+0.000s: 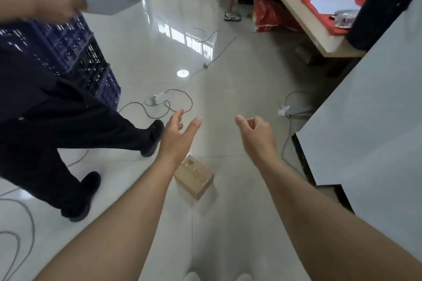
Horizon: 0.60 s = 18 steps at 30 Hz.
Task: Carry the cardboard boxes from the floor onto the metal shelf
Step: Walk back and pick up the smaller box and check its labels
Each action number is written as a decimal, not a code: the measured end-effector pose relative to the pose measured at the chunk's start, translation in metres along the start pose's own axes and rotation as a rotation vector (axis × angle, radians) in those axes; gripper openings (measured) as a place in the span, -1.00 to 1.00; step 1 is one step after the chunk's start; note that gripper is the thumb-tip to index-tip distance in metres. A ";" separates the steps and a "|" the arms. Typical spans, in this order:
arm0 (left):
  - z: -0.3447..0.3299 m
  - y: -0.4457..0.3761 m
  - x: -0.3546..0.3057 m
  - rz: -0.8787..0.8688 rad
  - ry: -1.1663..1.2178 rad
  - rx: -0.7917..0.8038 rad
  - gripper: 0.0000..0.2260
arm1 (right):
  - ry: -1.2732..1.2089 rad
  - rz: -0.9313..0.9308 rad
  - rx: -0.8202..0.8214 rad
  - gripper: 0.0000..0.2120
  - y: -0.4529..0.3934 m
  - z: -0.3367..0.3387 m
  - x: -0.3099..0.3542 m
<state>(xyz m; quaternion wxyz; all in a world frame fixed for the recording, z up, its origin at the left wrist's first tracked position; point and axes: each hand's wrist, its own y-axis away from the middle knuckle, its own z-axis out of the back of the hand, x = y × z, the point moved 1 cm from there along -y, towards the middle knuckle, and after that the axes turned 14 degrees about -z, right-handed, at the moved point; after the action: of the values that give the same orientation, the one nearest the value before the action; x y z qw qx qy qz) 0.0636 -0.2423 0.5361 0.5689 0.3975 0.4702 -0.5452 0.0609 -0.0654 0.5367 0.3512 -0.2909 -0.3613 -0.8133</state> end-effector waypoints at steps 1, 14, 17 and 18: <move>-0.006 -0.007 0.006 0.015 0.002 -0.002 -0.41 | 0.009 -0.001 0.008 -0.61 -0.011 -0.005 0.000; -0.076 -0.103 0.082 0.221 -0.052 0.015 -0.43 | 0.056 -0.115 0.137 -0.65 -0.158 -0.063 -0.014; -0.079 -0.128 0.117 0.253 -0.064 0.045 -0.45 | 0.065 -0.145 0.133 -0.56 -0.183 -0.084 -0.023; -0.079 -0.136 0.132 0.265 -0.079 0.059 -0.44 | 0.058 -0.161 0.128 -0.54 -0.191 -0.093 -0.027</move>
<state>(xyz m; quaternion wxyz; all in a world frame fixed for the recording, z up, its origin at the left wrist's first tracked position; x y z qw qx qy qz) -0.0849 -0.2106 0.3972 0.6420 0.4508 0.3749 -0.4941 -0.0935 -0.0350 0.3912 0.3131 -0.2145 -0.4245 -0.8221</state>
